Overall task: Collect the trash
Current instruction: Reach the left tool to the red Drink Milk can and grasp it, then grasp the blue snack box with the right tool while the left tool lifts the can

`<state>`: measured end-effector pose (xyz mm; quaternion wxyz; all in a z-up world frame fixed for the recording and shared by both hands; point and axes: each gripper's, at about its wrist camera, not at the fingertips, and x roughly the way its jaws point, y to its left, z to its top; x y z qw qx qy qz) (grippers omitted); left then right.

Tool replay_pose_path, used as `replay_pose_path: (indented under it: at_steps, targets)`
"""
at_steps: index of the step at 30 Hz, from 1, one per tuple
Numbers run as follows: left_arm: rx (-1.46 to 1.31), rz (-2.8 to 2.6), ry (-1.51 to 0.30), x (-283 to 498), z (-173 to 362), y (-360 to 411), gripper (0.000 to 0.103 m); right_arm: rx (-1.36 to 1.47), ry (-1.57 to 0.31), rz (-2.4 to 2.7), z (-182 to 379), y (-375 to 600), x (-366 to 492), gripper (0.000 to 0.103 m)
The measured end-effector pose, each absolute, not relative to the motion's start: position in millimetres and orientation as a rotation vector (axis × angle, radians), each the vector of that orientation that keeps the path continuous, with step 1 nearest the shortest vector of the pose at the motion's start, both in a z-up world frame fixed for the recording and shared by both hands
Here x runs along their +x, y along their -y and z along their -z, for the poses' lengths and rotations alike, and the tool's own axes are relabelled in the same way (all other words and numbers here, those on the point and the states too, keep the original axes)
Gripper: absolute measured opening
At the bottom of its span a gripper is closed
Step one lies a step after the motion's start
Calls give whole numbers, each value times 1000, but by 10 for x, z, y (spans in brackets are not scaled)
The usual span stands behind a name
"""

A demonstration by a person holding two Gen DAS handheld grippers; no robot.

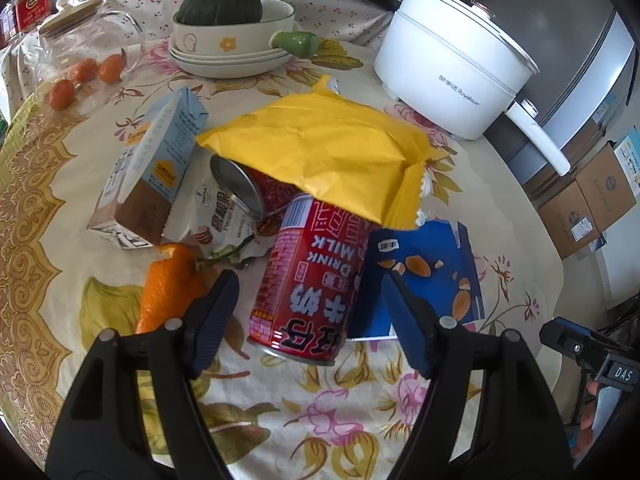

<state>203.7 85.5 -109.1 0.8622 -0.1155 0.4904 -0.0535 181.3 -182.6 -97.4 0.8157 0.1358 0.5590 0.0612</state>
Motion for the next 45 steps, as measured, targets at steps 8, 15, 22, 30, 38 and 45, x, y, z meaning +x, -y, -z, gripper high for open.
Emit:
replay_pose_path:
  at_steps: [8,15,22,30,38,45]
  targets:
    - [-209,127,-1075,2049,1204,-771,57,284,-1188,-148,931,1824,1772,86]
    - [-175,121,-1117,1798,1051,-875,56,250,-1189,-170,914,1778,1689,86]
    - [-200,142,-1064,1373,653,-1189,54,65,-1195,-301,939,1465,1665,86]
    - [-218,123,-1032,1144,520,-1515,54,-463,-1126,-538,919,726,1910,93]
    - [-216,89,-1092,1271,777,-1700,54,-709,-1126,-635,1092,235,2143,93]
    - [-223,96,-1115,1314,850,-1666,54,-804,-1157,-733,1290,-8,2364,93]
